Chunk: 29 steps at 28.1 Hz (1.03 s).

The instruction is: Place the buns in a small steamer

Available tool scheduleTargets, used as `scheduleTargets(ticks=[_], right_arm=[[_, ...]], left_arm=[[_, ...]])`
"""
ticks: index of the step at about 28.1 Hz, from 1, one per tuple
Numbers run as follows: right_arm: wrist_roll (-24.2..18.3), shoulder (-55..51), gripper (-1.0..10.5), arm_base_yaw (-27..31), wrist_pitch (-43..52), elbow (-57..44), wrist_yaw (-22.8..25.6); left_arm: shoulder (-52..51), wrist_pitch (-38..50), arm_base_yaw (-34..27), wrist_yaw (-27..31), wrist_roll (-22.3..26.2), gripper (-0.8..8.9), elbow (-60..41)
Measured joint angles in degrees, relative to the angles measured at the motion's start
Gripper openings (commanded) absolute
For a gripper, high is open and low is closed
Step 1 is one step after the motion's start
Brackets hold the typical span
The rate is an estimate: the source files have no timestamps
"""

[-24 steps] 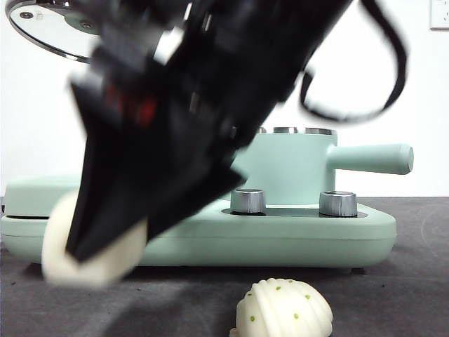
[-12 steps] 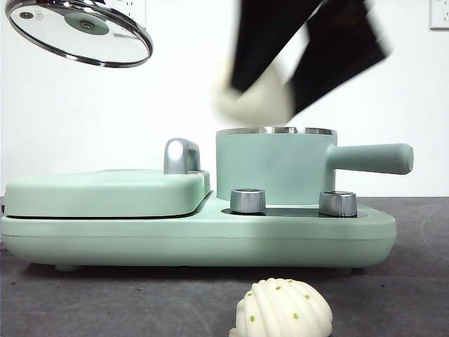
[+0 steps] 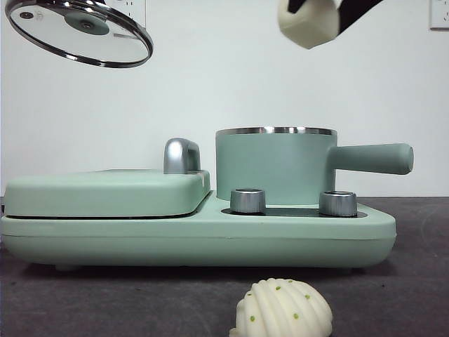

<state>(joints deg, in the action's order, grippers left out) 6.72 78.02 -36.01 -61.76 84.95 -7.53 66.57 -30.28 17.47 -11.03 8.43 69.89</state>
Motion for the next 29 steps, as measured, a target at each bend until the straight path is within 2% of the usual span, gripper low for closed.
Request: scheduleTargets(ticks=[8,18,29], right_arm=[[-5.0,15.3,2.9,4.2,2.2,9.0,0.0],[-6.2,26.5,2.9,6.4,9.4,11.6,0.0],[-6.7,32.5,2.9,7.4,15.6,11.6,0.0]], left_arm=[[0.0,0.0,0.0,0.0,0.0,0.1,0.0],[0.0,0.0,0.0,0.0,-0.1,0.1,0.0],[0.0,0.0,0.0,0.0,-0.1,0.1,0.0]])
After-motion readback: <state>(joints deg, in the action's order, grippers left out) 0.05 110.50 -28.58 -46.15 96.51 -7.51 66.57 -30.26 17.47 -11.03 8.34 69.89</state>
